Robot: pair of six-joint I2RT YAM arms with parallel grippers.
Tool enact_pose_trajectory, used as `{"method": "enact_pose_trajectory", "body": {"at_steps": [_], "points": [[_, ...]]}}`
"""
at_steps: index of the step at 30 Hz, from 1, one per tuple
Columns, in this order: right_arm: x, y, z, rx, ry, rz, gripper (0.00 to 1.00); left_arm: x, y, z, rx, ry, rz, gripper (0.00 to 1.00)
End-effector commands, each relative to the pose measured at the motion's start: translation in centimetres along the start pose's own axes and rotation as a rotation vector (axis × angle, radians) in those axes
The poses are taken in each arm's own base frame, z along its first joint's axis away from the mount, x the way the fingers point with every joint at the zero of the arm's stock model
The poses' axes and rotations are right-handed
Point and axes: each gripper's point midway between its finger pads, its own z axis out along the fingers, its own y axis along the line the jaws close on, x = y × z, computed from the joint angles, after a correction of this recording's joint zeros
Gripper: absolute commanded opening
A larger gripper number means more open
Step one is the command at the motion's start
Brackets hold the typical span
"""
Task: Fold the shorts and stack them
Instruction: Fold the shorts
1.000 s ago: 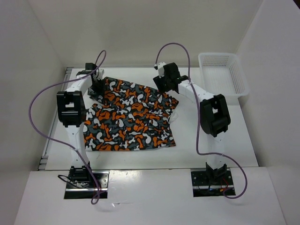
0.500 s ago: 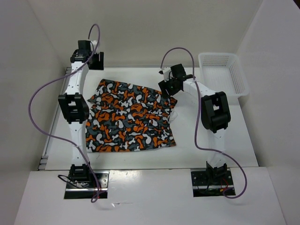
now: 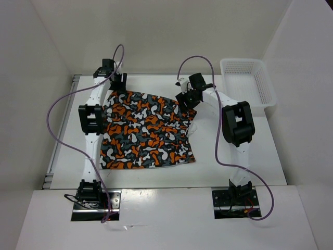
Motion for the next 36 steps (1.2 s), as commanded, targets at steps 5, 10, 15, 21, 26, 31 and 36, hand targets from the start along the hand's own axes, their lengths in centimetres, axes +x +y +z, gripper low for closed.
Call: {"method": "enact_pose_trajectory", "body": {"at_steps": [5,10,15,21,26,31,36], "points": [[0.3,0.3,0.2,-0.017,0.022,-0.038,0.68,-0.3,-0.2,-0.2,0.004,-0.007,0.001,0.79],[1.0,0.3,0.9,-0.023,0.04,-0.032,0.69,1.9,-0.8,0.4,0.04,0.059,-0.008,0.78],[1.3,-0.4,1.5,0.008,0.054,-0.023,0.69,3.3,-1.4,0.6,0.049,0.108,-0.007,0.4],[1.5,-0.4,2.1,0.006,0.06,-0.012,0.67,3.3,-1.4,0.6,0.049,0.108,-0.007,0.27],[1.6,-0.5,2.1,0.015,0.063,-0.003,0.65,3.3,-2.0,0.6,0.054,0.109,0.001,0.13],[-0.2,-2.1,0.9,0.105,0.019,-0.021,0.7,2.8,-2.2,0.3,0.063,0.099,0.001,0.0],[-0.9,-3.2,0.1,0.168,0.008,-0.038,0.7,2.0,-2.2,-0.3,0.061,0.079,0.004,0.0]]}}
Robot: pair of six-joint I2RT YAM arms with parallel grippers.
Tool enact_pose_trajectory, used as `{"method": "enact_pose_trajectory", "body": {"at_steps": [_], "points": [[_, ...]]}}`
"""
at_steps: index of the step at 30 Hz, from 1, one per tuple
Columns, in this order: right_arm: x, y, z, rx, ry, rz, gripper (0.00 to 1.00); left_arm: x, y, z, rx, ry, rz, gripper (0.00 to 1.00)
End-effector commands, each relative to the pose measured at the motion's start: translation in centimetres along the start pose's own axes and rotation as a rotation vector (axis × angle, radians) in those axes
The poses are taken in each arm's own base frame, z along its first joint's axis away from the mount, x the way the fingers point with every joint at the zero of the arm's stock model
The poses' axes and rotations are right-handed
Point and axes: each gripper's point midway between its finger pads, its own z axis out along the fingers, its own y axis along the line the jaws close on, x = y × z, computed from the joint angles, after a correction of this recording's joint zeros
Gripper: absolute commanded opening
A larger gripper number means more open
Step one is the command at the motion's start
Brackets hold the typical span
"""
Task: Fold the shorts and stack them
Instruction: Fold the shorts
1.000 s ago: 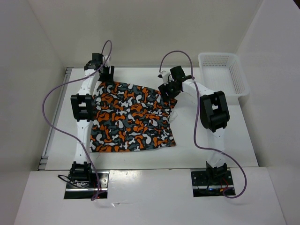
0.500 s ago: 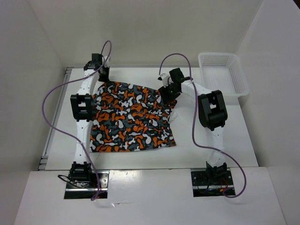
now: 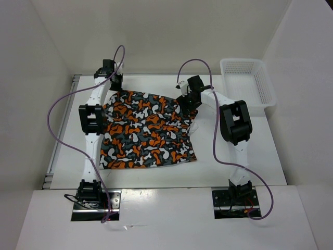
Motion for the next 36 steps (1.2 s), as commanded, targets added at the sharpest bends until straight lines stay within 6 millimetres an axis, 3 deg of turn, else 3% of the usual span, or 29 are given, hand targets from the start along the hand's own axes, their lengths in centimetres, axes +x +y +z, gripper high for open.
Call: {"method": "enact_pose_trajectory", "body": {"at_steps": [1,6,9,10,13,18,28,30,32,33,36], "points": [[-3.0,-1.6,-1.6,0.089,-0.069,-0.034,0.7,1.4,-1.3,-0.7,0.036,0.064,0.003,0.0],[-2.5,-1.8,-1.5,0.096,-0.056,-0.052,0.7,0.6,-1.4,-1.5,0.034,0.045,0.006,0.0],[-3.5,-2.2,-2.0,0.115,-0.081,-0.066,0.7,-0.2,-1.4,-2.0,0.033,0.026,0.008,0.0],[-4.8,-2.5,-2.9,0.127,-0.113,-0.071,0.7,-0.6,-1.4,-2.2,0.032,0.016,0.01,0.0],[-6.2,-2.9,-3.6,0.14,-0.146,-0.085,0.7,-1.6,-1.4,-3.0,0.03,-0.011,0.014,0.0],[-7.0,-3.1,-4.2,0.147,-0.164,-0.096,0.7,-2.0,-1.5,-3.4,0.03,-0.02,0.015,0.0],[-0.3,-3.6,0.1,0.043,0.013,-0.025,0.7,-2.4,-1.6,-3.8,0.007,-0.029,0.023,0.0],[0.3,-3.9,0.6,0.031,0.03,-0.024,0.66,-2.9,-1.6,-4.4,0.006,-0.041,0.025,0.0],[0.8,-3.5,0.7,0.013,0.042,-0.031,0.54,-2.9,-1.7,-4.6,0.006,-0.041,0.025,0.0],[0.8,-3.5,0.7,0.013,0.042,-0.031,0.38,-3.3,-1.9,-5.1,0.016,-0.052,0.026,0.0],[0.7,-3.9,0.7,0.035,0.04,-0.024,0.15,-3.8,-2.5,-5.6,0.051,-0.065,0.029,0.0]]}}
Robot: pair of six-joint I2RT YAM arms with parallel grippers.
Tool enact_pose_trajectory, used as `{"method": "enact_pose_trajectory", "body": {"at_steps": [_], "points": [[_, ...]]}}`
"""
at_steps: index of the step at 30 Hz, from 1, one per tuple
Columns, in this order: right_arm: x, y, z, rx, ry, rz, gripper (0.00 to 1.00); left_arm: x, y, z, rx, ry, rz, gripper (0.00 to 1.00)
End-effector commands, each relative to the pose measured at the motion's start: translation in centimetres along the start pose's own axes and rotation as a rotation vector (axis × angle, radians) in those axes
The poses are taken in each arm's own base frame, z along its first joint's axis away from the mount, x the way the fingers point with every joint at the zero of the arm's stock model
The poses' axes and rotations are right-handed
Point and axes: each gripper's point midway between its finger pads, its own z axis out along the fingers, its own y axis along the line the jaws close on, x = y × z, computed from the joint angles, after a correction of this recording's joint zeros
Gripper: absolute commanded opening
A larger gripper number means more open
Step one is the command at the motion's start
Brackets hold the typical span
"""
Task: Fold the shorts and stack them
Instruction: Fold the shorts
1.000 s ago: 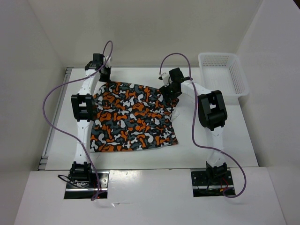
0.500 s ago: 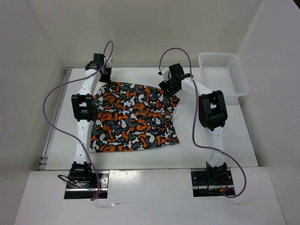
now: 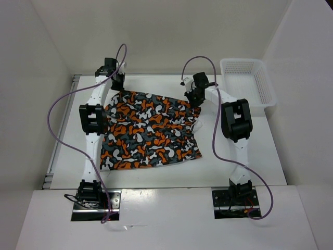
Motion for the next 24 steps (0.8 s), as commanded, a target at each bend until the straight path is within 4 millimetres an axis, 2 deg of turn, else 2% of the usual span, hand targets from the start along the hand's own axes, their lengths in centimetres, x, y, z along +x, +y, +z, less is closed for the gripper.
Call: {"method": "enact_pose_trajectory", "body": {"at_steps": [1,2,3,4,5,6,7,8,9,10,11,12,13,14,16,17,18,19,20,21,22,23,24], "points": [[-0.2,-0.7,-0.3,0.03,0.012,-0.005,0.03,-3.6,-1.5,-4.1,0.046,-0.091,0.022,0.0],[-0.8,-1.3,-0.5,0.055,0.0,-0.008,0.0,-4.3,-2.1,-4.8,0.076,-0.112,0.026,0.0],[-1.8,-1.4,-1.1,0.084,-0.02,-0.01,0.0,-5.1,-1.6,-5.4,0.079,-0.136,0.023,0.0],[-2.9,-2.2,-2.4,0.132,-0.042,-0.005,0.0,-5.6,-0.9,-5.9,0.07,-0.152,0.017,0.0],[-4.2,-2.3,-3.1,0.152,-0.073,-0.016,0.0,-6.0,-0.9,-6.1,0.069,-0.165,0.019,0.0],[-4.9,-1.8,-3.8,0.161,-0.087,-0.008,0.0,-6.6,-0.3,-7.0,0.061,-0.185,0.016,0.0],[-6.7,-1.9,-5.7,0.188,-0.14,-0.02,0.0,-7.4,-0.6,-7.8,0.069,-0.208,0.022,0.0],[-7.7,-1.7,-6.6,0.206,-0.17,-0.029,0.0,-8.2,-0.3,-9.3,0.073,-0.235,0.021,0.0],[-8.7,-0.6,-7.4,0.211,-0.2,-0.05,0.0,-8.6,0.3,-10.1,0.065,-0.25,0.016,0.0],[-9.1,-0.3,-9.1,0.241,-0.223,-0.072,0.0,-9.1,0.2,-10.8,0.064,-0.263,0.019,0.0],[-10.1,0.1,-10.0,0.26,-0.265,-0.1,0.0,-10.2,0.6,-12.7,0.053,-0.303,0.021,0.0],[-9.5,1.6,-9.9,0.253,-0.253,-0.161,0.0,-10.8,1.3,-13.7,0.042,-0.325,0.017,0.0],[-10.2,1.9,-11.9,0.279,-0.284,-0.188,0.0,-11.2,1.0,-14.6,0.053,-0.34,0.023,0.0],[-10.1,2.6,-12.4,0.274,-0.286,-0.217,0.0,-12.1,1.0,-16.5,0.062,-0.375,0.027,0.0],[-9.3,3.5,-12.9,0.277,-0.28,-0.248,0.0,-12.8,0.9,-18.9,0.083,-0.406,0.033,0.0],[-9.7,3.8,-14.5,0.297,-0.301,-0.26,0.0,-13.0,0.7,-21.2,0.095,-0.423,0.035,0.0],[-9.3,3.7,-15.2,0.307,-0.293,-0.267,0.0,-11.5,-0.2,-20.5,0.148,-0.376,0.029,0.0],[-8.4,4.5,-15.2,0.298,-0.278,-0.308,0.0,-10.6,-0.8,-20.6,0.175,-0.349,0.024,0.0],[-8.5,5.2,-16.8,0.298,-0.295,-0.337,0.0,-10.1,-1.6,-22.6,0.193,-0.35,0.027,0.0],[-7.5,6.0,-16.7,0.279,-0.282,-0.369,0.0,-9.1,-1.7,-22.5,0.196,-0.328,0.02,0.0],[-7.1,7.1,-17.1,0.268,-0.276,-0.427,0.0,-4.9,-2.0,-19.8,0.221,-0.209,-0.019,0.0],[-7.3,7.8,-18.3,0.257,-0.306,-0.455,0.0,-5.1,-2.1,-21.9,0.2,-0.255,-0.005,0.0],[-6.5,8.4,-18.1,0.247,-0.294,-0.475,0.0,-4.1,-1.4,-22.0,0.183,-0.243,-0.02,0.0]]}}
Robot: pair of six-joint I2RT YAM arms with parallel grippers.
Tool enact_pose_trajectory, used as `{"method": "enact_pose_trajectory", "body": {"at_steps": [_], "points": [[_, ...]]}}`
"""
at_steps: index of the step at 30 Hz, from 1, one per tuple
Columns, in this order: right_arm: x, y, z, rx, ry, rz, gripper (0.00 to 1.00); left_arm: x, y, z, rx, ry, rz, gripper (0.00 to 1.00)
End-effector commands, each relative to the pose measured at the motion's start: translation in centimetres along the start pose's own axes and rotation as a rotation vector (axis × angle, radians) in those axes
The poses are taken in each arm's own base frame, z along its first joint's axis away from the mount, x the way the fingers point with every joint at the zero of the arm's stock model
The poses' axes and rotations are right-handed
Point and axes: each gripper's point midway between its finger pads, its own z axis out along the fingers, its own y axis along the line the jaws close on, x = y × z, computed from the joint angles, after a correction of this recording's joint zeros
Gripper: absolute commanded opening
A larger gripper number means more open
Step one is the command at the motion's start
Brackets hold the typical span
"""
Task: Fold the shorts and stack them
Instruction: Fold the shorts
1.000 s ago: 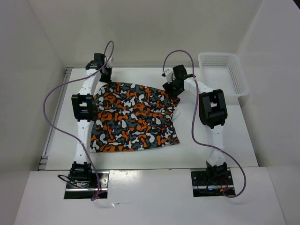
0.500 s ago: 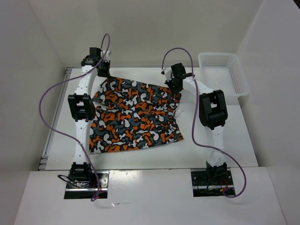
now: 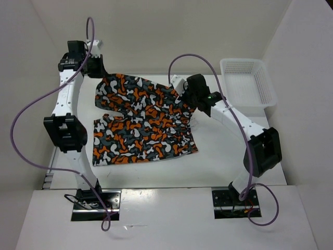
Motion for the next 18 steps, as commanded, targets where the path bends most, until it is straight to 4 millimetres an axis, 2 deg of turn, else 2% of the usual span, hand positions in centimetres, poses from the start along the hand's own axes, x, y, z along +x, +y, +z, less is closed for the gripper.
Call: {"method": "enact_pose_trajectory", "body": {"at_steps": [1,2,3,4,5,6,7,8,10,11,12,13,14,15,16,17,18], "points": [[0.0,1.0,-1.9,-0.015,-0.021,-0.108,0.0,2.3,-1.7,-1.9,0.048,0.017,-0.005,0.0],[-0.2,1.4,-1.9,-0.021,-0.026,-0.113,0.0,4.5,-1.2,-1.7,0.059,0.061,-0.037,0.0],[0.1,1.5,-2.5,-0.02,-0.027,-0.113,0.0,5.7,-1.7,-2.0,0.079,0.081,-0.048,0.0],[-0.2,1.8,-2.7,-0.02,-0.043,-0.131,0.0,5.8,-1.7,-3.2,0.081,0.063,-0.05,0.0],[-0.2,2.2,-3.0,-0.025,-0.047,-0.156,0.0,6.7,-2.1,-3.6,0.091,0.079,-0.058,0.0],[-0.1,2.4,-3.7,-0.034,-0.061,-0.167,0.0,9.0,-2.3,-3.4,0.095,0.123,-0.079,0.0],[-0.2,2.6,-4.0,-0.041,-0.075,-0.179,0.0,8.8,-2.7,-4.8,0.082,0.097,-0.066,0.0],[0.1,3.4,-4.2,-0.067,-0.076,-0.221,0.0,9.6,-2.7,-5.3,0.068,0.107,-0.069,0.0],[-0.6,4.2,-5.6,-0.09,-0.127,-0.266,0.0,11.3,-2.9,-7.0,0.032,0.118,-0.07,0.0],[0.0,5.2,-5.7,-0.115,-0.127,-0.302,0.0,11.8,-2.7,-7.6,0.0,0.121,-0.068,0.0],[-0.4,6.3,-6.7,-0.151,-0.166,-0.325,0.0,11.8,-3.1,-9.0,-0.011,0.098,-0.057,0.0],[-0.4,7.0,-7.2,-0.168,-0.182,-0.331,0.0,12.4,-3.1,-9.4,-0.02,0.103,-0.059,0.0],[0.9,8.3,-7.1,-0.205,-0.166,-0.35,0.0,14.6,-3.0,-9.4,-0.037,0.145,-0.073,0.0],[1.0,9.3,-7.4,-0.228,-0.18,-0.375,0.0,15.1,-3.2,-10.2,-0.048,0.138,-0.069,0.0],[1.3,10.1,-8.0,-0.247,-0.187,-0.382,0.0,16.0,-3.1,-10.4,-0.058,0.152,-0.073,0.0],[2.5,11.1,-8.0,-0.27,-0.172,-0.4,0.0,17.6,-2.9,-10.8,-0.083,0.175,-0.079,0.0],[2.5,11.9,-8.3,-0.292,-0.189,-0.419,0.0,18.1,-2.9,-11.0,-0.092,0.181,-0.079,0.0]]}}
